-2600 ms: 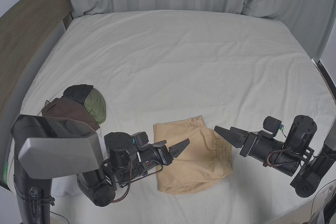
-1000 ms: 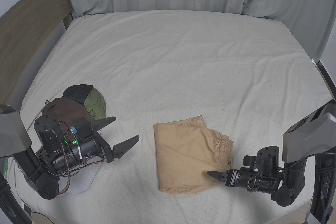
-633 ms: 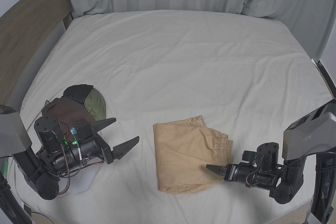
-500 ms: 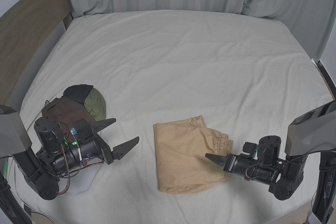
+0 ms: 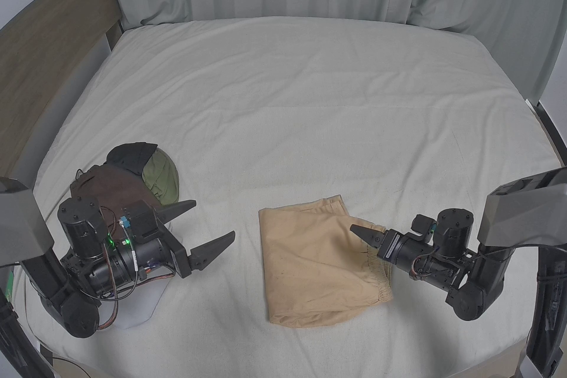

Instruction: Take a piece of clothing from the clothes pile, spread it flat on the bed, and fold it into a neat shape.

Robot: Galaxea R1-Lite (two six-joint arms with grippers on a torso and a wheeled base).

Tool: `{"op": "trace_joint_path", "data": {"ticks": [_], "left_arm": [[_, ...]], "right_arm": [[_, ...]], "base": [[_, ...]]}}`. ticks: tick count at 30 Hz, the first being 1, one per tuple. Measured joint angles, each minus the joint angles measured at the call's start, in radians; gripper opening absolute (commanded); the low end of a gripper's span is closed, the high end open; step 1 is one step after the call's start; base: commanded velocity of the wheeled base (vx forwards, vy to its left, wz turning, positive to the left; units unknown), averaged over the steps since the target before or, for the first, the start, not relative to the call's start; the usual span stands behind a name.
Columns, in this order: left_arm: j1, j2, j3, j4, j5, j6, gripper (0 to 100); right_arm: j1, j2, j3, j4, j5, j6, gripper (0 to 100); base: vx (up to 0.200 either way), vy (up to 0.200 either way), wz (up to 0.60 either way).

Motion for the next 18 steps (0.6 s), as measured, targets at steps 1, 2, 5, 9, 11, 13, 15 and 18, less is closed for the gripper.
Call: {"op": "trace_joint_path", "data": {"ticks": [1,2,5,9,11,13,15,18], "left_arm": [[0.0,0.0,0.0,0.0,0.0,0.0,100],[0.0,0.0,0.0,0.0,0.0,0.0,100],[0.0,0.001,0.0,0.0,0.0,0.0,100],[0.0,0.001,0.0,0.0,0.0,0.0,100],[0.002,0.002,0.0,0.0,0.0,0.0,100],[0.004,0.002,0.0,0.0,0.0,0.0,100],[0.004,0.004,0.0,0.0,0.0,0.0,100],[0.004,0.006,0.0,0.0,0.0,0.0,100]], "right_arm": [[-0.005,0.01,-0.009,0.0,-0.005,0.0,100],[-0.01,0.021,-0.017,0.0,-0.009,0.0,100],[-0.022,0.054,-0.037,-0.001,-0.016,0.0,100],[-0.032,0.091,-0.055,-0.002,-0.018,0.001,100],[-0.034,0.102,-0.059,-0.002,-0.018,0.001,100],[-0.035,0.108,-0.06,-0.003,-0.019,0.0,100],[-0.036,0.11,-0.059,-0.003,-0.019,0.001,100],[-0.036,0.103,-0.05,-0.001,-0.019,0.0,100]], "base": [[0.0,0.0,0.0],[0.0,0.0,0.0],[0.0,0.0,0.0],[0.0,0.0,0.0],[0.0,0.0,0.0],[0.0,0.0,0.0],[0.0,0.0,0.0],[0.0,0.0,0.0]]}}
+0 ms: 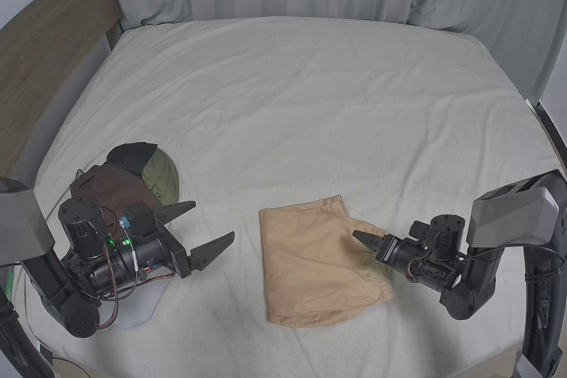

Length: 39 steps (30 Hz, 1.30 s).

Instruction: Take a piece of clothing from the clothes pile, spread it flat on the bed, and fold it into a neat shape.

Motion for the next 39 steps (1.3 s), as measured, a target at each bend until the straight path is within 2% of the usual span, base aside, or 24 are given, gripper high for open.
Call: {"op": "trace_joint_path", "data": {"ticks": [6,16,20,28,35,39], "left_arm": [[0.0,0.001,0.004,0.0,0.0,0.0,100],[0.001,0.001,0.007,0.0,0.001,0.001,100],[0.0,0.001,0.01,0.0,0.0,0.004,100],[0.001,0.001,0.013,0.0,0.0,0.006,100],[0.003,0.001,0.013,0.0,0.0,0.006,100],[0.003,0.001,0.013,0.0,0.0,0.006,100]], "right_arm": [[0.003,-0.05,0.087,0.003,0.01,-0.03,100],[0.001,-0.101,0.265,0.006,0.047,-0.231,100],[0.0,-0.079,0.291,0.006,0.048,-0.249,100],[-0.013,-0.002,0.259,0.004,0.051,-0.241,100],[-0.016,0.053,0.197,0.002,0.053,-0.122,100],[0.009,0.066,0.166,0.001,0.052,-0.063,100]], "base": [[0.0,0.0,0.0],[0.0,0.0,0.0],[0.0,0.0,0.0],[0.0,0.0,0.0],[0.0,0.0,0.0],[0.0,0.0,0.0]]}}
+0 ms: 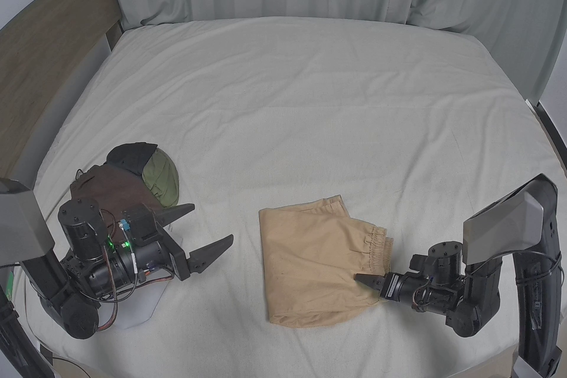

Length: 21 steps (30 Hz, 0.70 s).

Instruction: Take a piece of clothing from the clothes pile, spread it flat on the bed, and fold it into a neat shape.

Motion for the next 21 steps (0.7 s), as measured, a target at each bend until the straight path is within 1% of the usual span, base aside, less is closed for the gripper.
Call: {"op": "trace_joint_path", "data": {"ticks": [8,21], "left_arm": [[0.007,-0.002,0.0,0.0,0.0,0.0,100],[0.009,0.0,0.0,0.0,0.0,0.0,100]], "right_arm": [[0.053,0.002,-0.024,0.001,0.004,0.053,100],[0.059,-0.003,-0.012,0.0,0.005,0.054,100]], "base": [[0.0,0.0,0.0],[0.0,0.0,0.0]]}}
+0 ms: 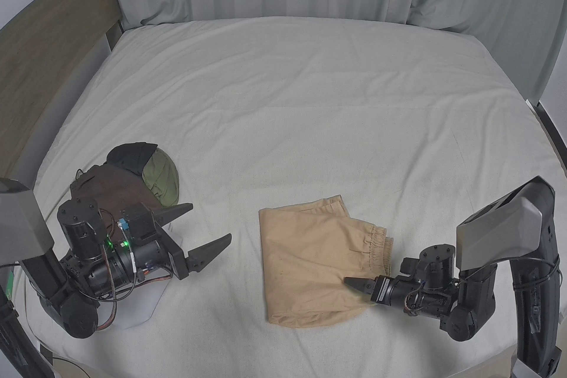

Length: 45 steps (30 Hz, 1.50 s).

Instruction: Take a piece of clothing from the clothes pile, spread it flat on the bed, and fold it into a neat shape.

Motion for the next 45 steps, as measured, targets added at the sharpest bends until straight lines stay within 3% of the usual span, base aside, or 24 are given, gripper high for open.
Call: {"op": "trace_joint_path", "data": {"ticks": [7,8,28,45], "left_arm": [[0.001,0.001,0.002,0.0,0.0,0.0,100],[0.001,0.001,0.002,0.0,0.0,0.0,100],[0.003,0.003,0.003,0.0,0.0,0.0,100],[0.004,-0.002,0.003,0.0,0.0,0.0,100]], "right_arm": [[-0.004,-0.005,-0.001,0.001,0.001,-0.001,100],[-0.004,-0.005,-0.001,0.001,0.001,-0.002,0],[0.002,-0.028,0.0,0.0,0.0,-0.003,0],[0.065,-0.261,0.064,0.001,0.023,-0.003,0]], "base": [[0.0,0.0,0.0],[0.0,0.0,0.0],[0.0,0.0,0.0],[0.0,0.0,0.0]]}}
